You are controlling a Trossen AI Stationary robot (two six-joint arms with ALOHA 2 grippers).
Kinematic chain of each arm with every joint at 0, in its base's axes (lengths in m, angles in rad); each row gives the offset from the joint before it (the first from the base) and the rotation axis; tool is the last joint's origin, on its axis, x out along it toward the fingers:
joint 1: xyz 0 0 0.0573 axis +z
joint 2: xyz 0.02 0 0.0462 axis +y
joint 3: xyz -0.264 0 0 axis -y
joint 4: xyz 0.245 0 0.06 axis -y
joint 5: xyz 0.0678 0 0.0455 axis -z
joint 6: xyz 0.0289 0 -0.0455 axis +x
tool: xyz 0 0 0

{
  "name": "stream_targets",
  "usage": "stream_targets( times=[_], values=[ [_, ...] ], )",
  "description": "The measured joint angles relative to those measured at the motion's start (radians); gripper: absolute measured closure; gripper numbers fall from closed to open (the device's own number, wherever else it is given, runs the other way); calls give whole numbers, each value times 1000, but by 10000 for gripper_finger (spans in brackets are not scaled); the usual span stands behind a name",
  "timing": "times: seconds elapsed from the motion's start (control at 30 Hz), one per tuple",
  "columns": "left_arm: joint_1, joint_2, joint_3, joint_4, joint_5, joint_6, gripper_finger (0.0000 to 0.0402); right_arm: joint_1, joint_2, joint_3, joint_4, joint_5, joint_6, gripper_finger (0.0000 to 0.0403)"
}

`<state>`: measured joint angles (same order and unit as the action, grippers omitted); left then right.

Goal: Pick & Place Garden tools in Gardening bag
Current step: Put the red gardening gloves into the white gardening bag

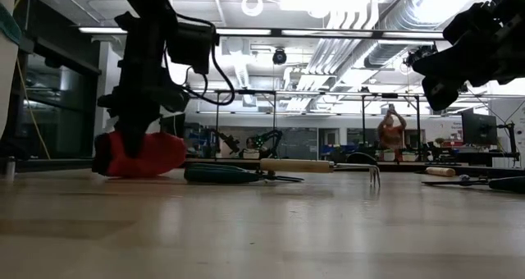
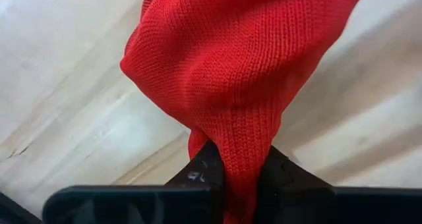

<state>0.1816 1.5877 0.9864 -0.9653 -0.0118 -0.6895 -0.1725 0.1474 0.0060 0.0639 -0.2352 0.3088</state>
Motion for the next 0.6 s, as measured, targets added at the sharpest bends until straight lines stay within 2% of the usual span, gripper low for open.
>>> stream_targets(
  times=[0.17, 0.3, 0.47, 0.6],
  values=[
    [-31, -95, -1, -59, 33, 30, 378, 0, 0, 0, 0, 0, 0, 401],
    [-90, -227, 4, -131, 60, -20, 378, 0, 0, 0, 0, 0, 0, 401],
    [-223, -379, 62, -249, 113, -106, 378, 0, 0, 0, 0, 0, 0, 401],
    [-352, -438, 147, -332, 127, -173, 378, 0, 0, 0, 0, 0, 0, 401]
  ],
)
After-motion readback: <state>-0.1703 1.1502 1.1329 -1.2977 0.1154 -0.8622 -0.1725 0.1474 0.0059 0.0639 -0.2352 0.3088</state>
